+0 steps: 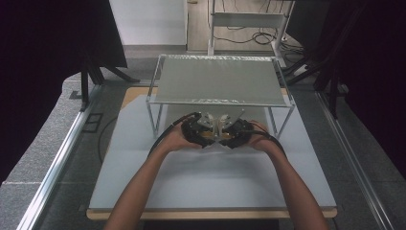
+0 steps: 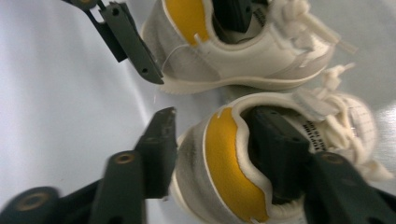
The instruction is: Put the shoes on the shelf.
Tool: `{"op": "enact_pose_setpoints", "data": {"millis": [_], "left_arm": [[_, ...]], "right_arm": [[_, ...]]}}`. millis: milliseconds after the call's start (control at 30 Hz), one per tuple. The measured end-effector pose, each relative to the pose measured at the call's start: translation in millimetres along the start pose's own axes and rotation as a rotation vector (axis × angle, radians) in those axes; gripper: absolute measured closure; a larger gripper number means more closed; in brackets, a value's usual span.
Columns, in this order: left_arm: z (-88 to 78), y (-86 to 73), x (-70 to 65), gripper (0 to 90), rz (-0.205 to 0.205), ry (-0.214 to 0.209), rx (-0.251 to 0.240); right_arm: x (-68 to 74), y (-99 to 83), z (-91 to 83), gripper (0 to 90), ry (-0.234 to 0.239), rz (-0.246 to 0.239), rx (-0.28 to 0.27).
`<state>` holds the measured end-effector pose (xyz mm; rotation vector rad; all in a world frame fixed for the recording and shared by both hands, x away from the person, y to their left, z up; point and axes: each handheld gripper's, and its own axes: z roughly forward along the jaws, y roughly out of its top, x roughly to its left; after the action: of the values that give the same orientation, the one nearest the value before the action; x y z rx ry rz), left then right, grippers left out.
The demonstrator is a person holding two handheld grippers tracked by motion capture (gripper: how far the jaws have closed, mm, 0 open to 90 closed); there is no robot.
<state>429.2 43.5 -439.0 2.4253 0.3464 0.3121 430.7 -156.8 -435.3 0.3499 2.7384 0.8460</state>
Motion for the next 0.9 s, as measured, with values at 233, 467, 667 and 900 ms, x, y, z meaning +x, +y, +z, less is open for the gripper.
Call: {"op": "enact_pose_setpoints", "data": {"millis": [233,467,667,900], "left_arm": [[-10.7,1.4,-3.3,33.4,0.005,0.050,-0.038],[-37.2,-8.9,-16.4,36.7,-0.057,0.089,-0.110],[-59.0,-33.7,-33.8,48.5,-0.159,0.118,-0.151],[-61.6,-62.8,-35.5,60.8,-0.334,0.176,-0.114]], "right_arm": [[9.6,2.8,-4.3,39.6,-0.073,-0.017,-0.063],[24.4,1.0,-24.1,40.1,-0.124,-0.041,-0.132],[43.6,-18.5,-46.2,48.6,-0.171,0.051,-0.212],[47.9,-48.4,-55.6,66.2,-0.225,0.184,-0.228]]}}
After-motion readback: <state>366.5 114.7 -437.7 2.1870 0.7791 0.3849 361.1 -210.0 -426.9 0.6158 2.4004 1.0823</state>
